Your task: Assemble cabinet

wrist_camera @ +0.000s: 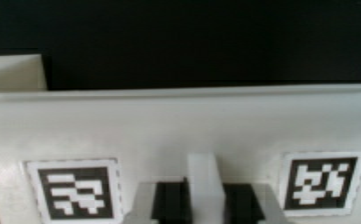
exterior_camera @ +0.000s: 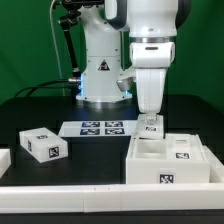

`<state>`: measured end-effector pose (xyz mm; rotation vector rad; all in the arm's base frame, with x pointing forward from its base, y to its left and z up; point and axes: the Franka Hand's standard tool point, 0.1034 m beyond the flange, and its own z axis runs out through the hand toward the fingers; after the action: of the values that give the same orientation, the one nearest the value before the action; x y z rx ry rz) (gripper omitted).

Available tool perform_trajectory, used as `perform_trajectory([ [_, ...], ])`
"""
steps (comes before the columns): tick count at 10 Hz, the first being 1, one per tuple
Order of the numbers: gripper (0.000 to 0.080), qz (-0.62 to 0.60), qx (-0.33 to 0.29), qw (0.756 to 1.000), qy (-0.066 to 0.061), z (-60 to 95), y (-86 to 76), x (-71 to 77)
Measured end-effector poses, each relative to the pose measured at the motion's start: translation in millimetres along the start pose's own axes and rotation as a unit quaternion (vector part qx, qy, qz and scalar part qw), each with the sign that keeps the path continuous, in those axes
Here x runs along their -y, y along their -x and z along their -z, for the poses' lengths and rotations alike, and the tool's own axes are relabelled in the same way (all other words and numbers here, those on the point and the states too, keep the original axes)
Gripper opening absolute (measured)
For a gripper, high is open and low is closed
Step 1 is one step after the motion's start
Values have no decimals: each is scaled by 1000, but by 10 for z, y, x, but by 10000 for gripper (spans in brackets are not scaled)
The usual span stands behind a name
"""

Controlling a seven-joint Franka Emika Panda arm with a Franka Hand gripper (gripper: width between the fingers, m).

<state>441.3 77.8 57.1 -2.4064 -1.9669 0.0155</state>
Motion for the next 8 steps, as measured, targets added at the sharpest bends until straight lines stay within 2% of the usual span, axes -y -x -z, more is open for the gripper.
perform_trajectory([
  [8,68,-2,-1,1000,2,14,-1,-67],
])
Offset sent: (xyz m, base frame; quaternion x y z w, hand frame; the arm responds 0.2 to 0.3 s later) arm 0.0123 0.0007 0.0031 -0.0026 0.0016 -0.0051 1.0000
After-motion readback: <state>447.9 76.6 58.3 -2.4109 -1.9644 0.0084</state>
